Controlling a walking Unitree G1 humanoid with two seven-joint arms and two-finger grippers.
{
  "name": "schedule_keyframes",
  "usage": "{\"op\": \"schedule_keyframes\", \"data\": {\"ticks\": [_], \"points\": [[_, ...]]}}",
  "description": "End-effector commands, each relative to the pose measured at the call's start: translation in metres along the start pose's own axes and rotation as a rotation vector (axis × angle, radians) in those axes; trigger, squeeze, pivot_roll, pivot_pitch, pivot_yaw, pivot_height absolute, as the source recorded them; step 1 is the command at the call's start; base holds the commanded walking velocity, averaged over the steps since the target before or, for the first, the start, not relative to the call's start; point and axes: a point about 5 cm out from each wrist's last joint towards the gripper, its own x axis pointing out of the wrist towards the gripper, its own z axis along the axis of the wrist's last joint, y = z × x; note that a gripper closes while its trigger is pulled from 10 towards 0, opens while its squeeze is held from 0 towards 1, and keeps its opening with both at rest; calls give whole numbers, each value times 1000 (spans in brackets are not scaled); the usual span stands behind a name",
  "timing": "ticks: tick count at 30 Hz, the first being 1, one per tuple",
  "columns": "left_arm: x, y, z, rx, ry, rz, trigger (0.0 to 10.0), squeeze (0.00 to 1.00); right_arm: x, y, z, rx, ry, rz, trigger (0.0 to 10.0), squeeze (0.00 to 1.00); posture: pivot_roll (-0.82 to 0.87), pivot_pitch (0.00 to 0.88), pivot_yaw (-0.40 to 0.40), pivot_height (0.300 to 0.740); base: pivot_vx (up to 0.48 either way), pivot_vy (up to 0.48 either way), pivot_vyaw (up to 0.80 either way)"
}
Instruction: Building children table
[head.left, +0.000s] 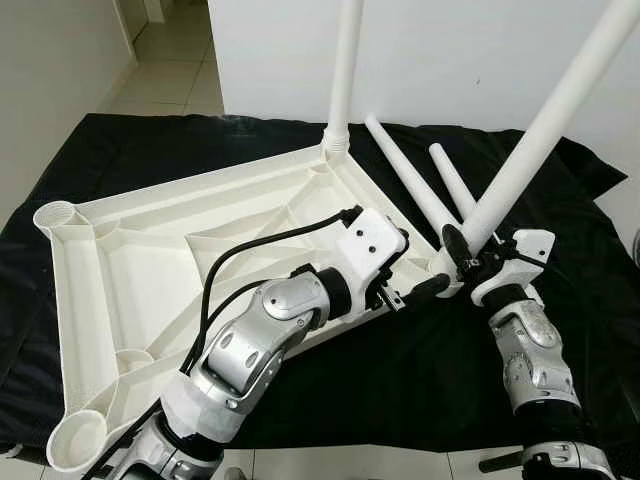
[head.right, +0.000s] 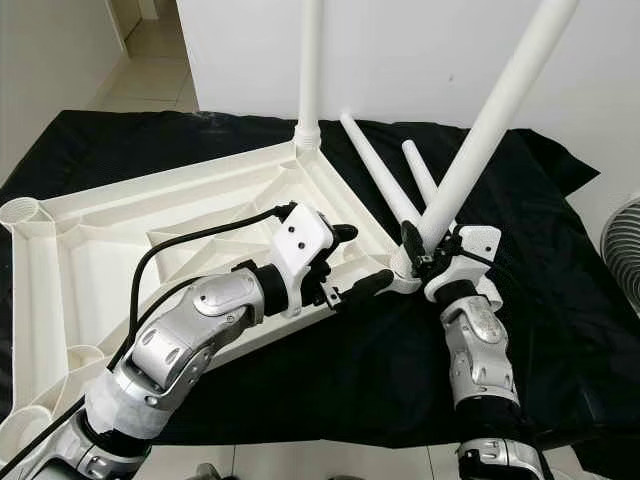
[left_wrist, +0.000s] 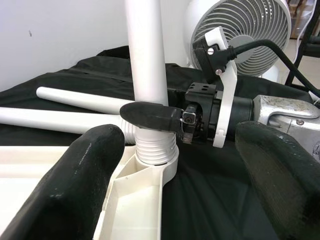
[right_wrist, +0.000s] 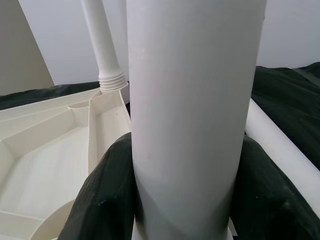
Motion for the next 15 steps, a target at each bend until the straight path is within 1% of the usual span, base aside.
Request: {"op": "schedule_keyframes", "data": {"ticks": [1,2,5,7,8,10,15], "points": [[1,-4,2,6,-3,-58,10000,0,-46,-17,-79,81,420,-164,10000,0,-108,110,56,740,0,0,0],[1,-4,2,6,-3,-58,10000,0,-46,-17,-79,81,420,-164,10000,0,-108,110,56,740,0,0,0],[1,-4,2,6,-3,-57,10000,0,-47,-10,-78,0,393,-102,10000,0,-108,110,56,740,0,0,0],[1,-4,2,5,-3,-57,10000,0,-50,-5,-79,-46,397,-65,10000,0,-108,113,52,740,0,0,0],[1,-4,2,5,-3,-57,10000,0,-50,-5,-79,-46,397,-65,10000,0,-108,113,52,740,0,0,0],[2,-5,3,4,-4,-56,10000,0,-53,0,-79,-87,389,-25,10000,0,-108,113,52,740,0,0,0],[2,-5,3,3,-5,-55,10000,0,-56,4,-80,-115,389,16,10000,0,-110,114,52,740,0,0,0]]}}
